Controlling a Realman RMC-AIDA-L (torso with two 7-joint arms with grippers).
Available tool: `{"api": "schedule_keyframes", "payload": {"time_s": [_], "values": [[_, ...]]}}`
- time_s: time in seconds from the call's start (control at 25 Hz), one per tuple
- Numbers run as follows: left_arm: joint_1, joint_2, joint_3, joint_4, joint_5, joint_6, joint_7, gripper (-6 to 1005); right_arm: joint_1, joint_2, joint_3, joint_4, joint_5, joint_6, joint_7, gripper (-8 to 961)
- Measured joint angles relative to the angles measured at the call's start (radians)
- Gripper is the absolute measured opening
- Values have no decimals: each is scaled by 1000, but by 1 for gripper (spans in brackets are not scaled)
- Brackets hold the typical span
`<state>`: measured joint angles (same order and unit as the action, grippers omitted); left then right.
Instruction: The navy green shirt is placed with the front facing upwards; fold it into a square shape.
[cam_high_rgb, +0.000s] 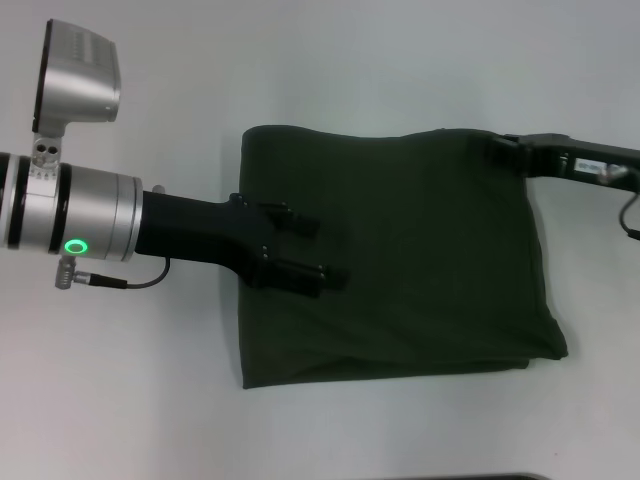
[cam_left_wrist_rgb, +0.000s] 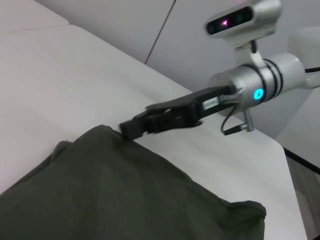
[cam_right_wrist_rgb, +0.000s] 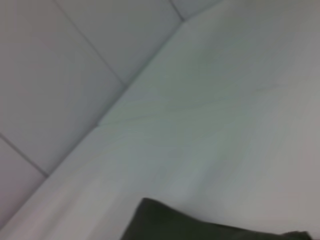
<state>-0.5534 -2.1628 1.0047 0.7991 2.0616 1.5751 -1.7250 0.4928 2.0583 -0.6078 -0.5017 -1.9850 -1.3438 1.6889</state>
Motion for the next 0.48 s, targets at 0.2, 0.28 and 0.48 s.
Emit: {"api": "schedule_keyframes", "payload": {"time_s": [0.2,0.28,0.48], "values": [[1,-3,2,-3,-1,19,-2,900,-55,-12,-8,-52,-1,-137,-48,18],[0,-5,4,-16,-1,39,-2,900,-73,-22,-11,-55,-11,-203,-83,19],[-6,-6,5,-48,-2,57,-1,900,-107,-58,-11,-55,-43,-319,-80,20]]}}
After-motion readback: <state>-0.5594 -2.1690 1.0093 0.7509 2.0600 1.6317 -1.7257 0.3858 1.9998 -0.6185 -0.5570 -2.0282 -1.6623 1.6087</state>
